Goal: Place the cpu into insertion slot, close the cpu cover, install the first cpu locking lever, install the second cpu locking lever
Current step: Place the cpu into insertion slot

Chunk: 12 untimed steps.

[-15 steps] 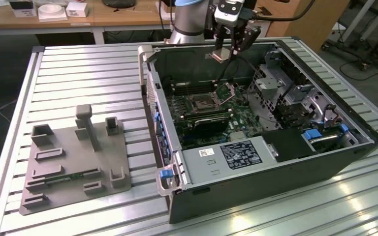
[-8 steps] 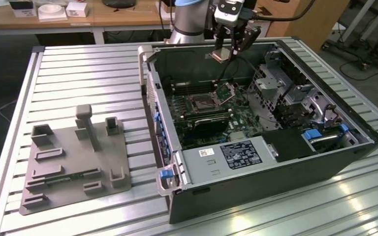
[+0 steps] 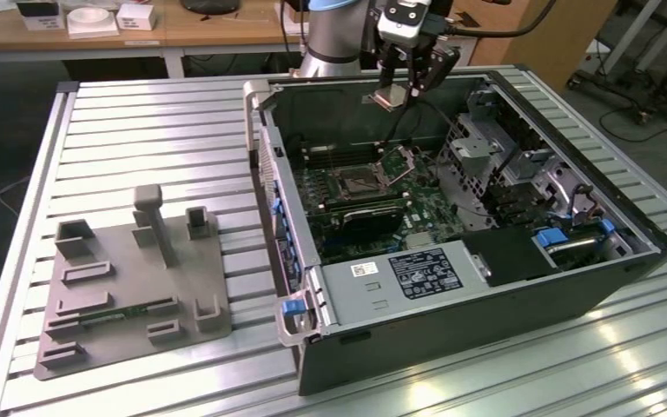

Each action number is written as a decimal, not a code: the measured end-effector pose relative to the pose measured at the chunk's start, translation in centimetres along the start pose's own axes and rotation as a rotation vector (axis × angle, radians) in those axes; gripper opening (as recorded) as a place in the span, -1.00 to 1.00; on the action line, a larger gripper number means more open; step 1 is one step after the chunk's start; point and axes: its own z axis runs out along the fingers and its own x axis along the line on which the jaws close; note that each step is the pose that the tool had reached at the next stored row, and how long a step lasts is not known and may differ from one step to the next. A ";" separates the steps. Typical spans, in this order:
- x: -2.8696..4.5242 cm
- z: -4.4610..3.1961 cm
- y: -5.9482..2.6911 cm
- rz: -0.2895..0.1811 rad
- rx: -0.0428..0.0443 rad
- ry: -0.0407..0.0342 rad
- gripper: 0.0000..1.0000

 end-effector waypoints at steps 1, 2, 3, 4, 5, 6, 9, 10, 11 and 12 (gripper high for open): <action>0.00 0.01 0.00 0.009 -0.0002 -0.0008 0.08; 0.00 0.01 0.00 0.020 -0.0004 -0.0017 0.08; 0.00 0.02 0.00 0.031 -0.0007 -0.0027 0.08; 0.00 0.03 -0.01 0.043 -0.0008 -0.0038 0.08; 0.00 0.04 -0.01 0.056 -0.0011 -0.0050 0.08; 0.00 0.06 -0.01 0.069 -0.0013 -0.0061 0.08; 0.00 0.09 -0.02 0.106 -0.0020 -0.0095 0.08; 0.00 0.09 -0.02 0.120 -0.0023 -0.0107 0.08; 0.00 0.10 -0.03 0.133 -0.0026 -0.0119 0.08; 0.01 0.11 -0.04 0.145 -0.0028 -0.0129 0.08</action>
